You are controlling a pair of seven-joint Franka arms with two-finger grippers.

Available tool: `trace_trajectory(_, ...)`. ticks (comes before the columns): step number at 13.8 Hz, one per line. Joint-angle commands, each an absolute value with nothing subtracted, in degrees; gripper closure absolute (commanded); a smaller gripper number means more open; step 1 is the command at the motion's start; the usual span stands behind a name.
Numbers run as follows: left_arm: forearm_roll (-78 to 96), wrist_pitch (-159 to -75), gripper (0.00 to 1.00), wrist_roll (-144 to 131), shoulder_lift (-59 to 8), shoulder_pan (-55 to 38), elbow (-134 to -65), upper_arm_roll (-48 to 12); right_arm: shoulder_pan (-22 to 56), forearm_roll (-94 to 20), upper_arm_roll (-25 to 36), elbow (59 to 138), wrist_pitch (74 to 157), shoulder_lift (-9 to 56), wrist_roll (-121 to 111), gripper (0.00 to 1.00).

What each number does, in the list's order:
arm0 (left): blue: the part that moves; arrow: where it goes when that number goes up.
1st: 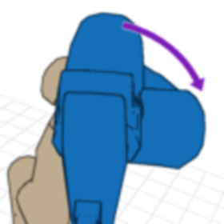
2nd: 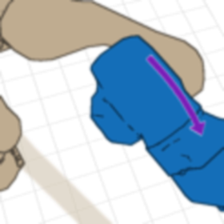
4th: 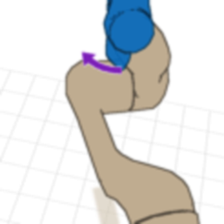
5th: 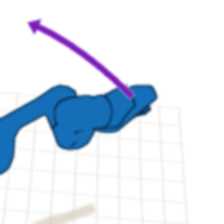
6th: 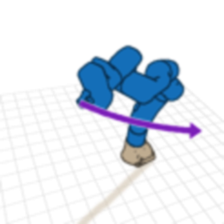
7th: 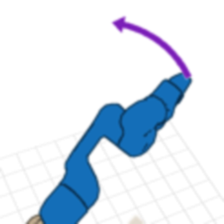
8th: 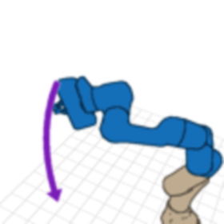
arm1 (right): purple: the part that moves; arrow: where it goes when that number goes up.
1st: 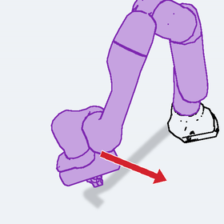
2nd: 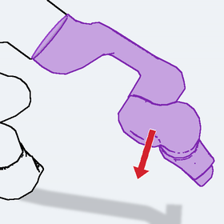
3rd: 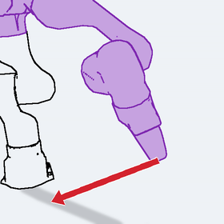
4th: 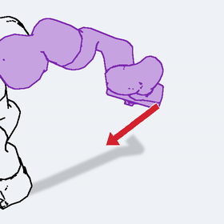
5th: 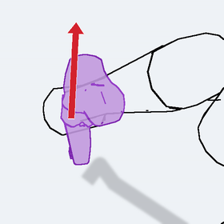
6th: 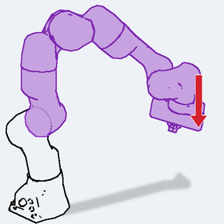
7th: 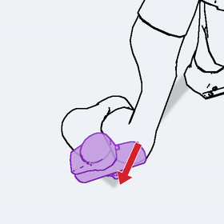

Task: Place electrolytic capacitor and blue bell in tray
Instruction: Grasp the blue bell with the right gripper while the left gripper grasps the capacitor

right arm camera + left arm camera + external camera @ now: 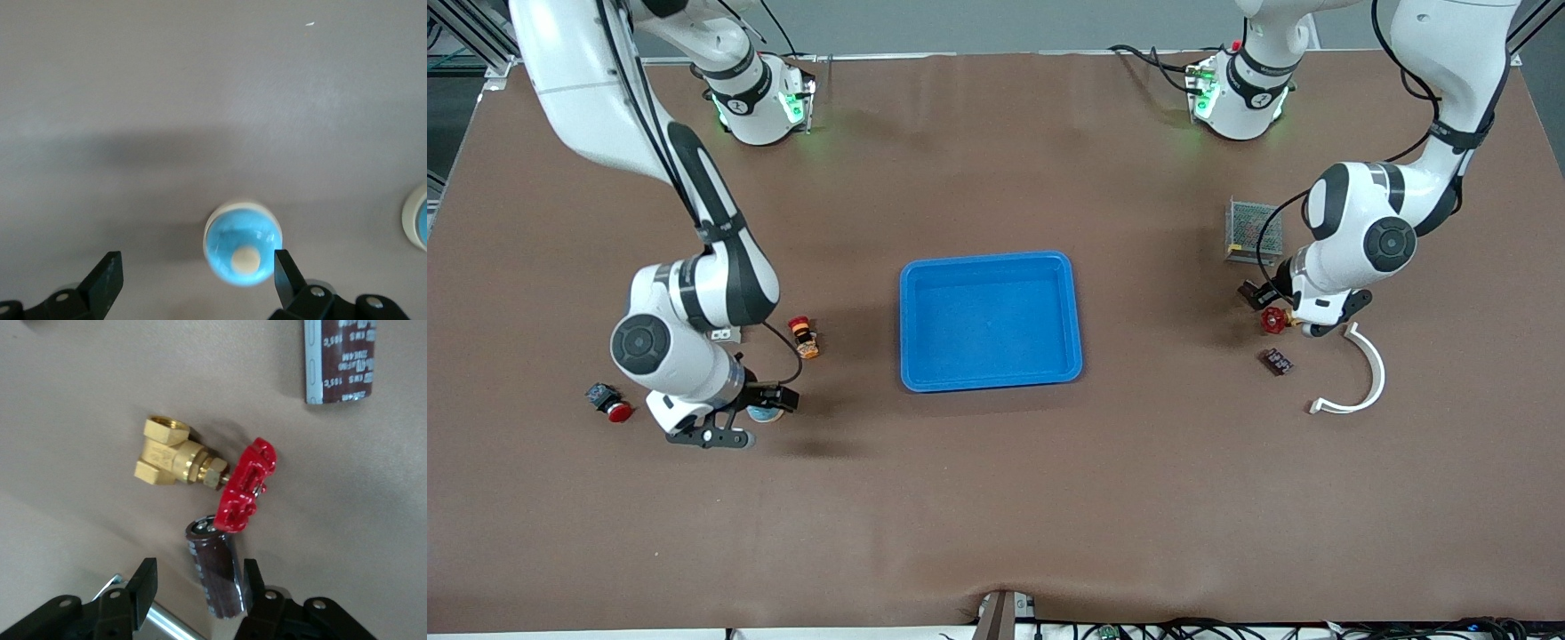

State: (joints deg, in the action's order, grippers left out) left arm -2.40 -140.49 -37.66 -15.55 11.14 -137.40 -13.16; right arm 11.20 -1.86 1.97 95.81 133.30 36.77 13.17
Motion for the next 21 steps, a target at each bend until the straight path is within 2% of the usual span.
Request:
trace_trajectory(1,-2.0,-144.0,0.44,-38.7,-18.2,10.8,-137.5,-13.4,9.7,-0.2,1.6,90.7,132.6,41.1,13.7,0.00)
trace_trajectory(3,-2.0,-145.4,0.46,-38.8,-18.9,10.7,-137.5,-13.4,8.4,1.3,1.6,89.2,132.7,43.0,13.4,0.00)
trace_trajectory(6,-2.0,-145.3,0.87,-38.9,-18.7,10.7,-137.3,-13.6,7.6,1.1,1.5,89.6,133.1,43.9,13.4,0.00)
trace_trajectory(8,-2.0,-145.1,1.00,-38.9,-18.3,10.6,-137.4,-14.0,7.1,1.1,1.4,90.5,133.1,43.9,13.4,0.00)
trace_trajectory(10,-2.1,-144.6,1.00,-40.3,-17.6,10.7,-137.1,-15.1,6.6,0.4,1.3,91.1,133.1,43.8,13.4,0.00)
trace_trajectory(14,-2.1,-143.4,1.00,-50.5,-16.9,10.6,-134.7,-22.8,7.1,0.1,0.9,94.5,133.0,42.2,14.1,0.00)
trace_trajectory(18,-2.1,-137.7,1.00,-58.4,-17.6,9.8,-128.0,-28.7,7.6,-0.9,0.1,95.0,131.5,40.4,14.7,0.00)
trace_trajectory(21,-2.1,-135.9,1.00,-66.4,-19.1,3.5,-123.2,-29.2,7.6,-1.4,-0.8,97.0,131.5,38.5,15.1,0.00)
